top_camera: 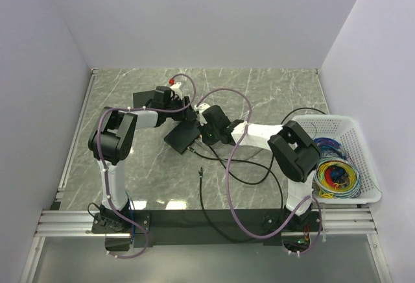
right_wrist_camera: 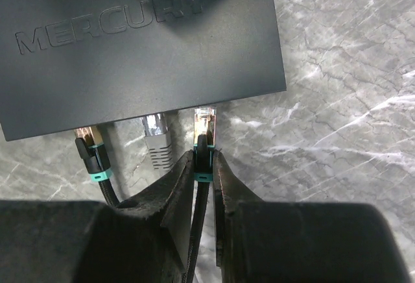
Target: Insert the plug into the switch port
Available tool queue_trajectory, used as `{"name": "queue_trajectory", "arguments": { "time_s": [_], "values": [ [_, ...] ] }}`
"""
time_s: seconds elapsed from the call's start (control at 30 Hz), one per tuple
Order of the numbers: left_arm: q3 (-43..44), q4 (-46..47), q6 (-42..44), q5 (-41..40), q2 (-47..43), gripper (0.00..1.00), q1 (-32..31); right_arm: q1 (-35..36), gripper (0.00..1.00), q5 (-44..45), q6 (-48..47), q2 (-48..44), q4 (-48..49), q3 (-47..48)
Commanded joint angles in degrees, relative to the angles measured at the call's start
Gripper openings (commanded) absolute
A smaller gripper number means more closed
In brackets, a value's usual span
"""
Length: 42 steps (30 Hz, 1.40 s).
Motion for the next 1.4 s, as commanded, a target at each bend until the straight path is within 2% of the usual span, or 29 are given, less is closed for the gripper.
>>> {"name": "queue_trajectory", "arguments": {
  "time_s": [0.0, 0.17, 0.7, 1.37],
  "values": [
    [-1.54, -3.66, 0.06, 2.94, 1.35, 0.53, -1.54, 0.37, 0.0, 1.79, -0.82, -0.87, 4.13, 3.47],
    [-1.64, -4.27, -0.47, 1.09, 2.14, 0.52, -1.54, 0.19, 0.0, 5.84, 1.55, 0.71, 1.76, 3.65],
    [-2.43, -6.03, -1.88, -2.86, 1.44, 0.51, -1.36, 0.19, 0.0, 3.21, 2.26, 2.47, -0.18, 6.11],
    [-4.1, -5.06, -3.37, -1.9, 0.83, 0.51, -1.36, 2.48, 0.0, 1.36, 3.57, 6.07, -2.64, 13.93]
  ]
}}
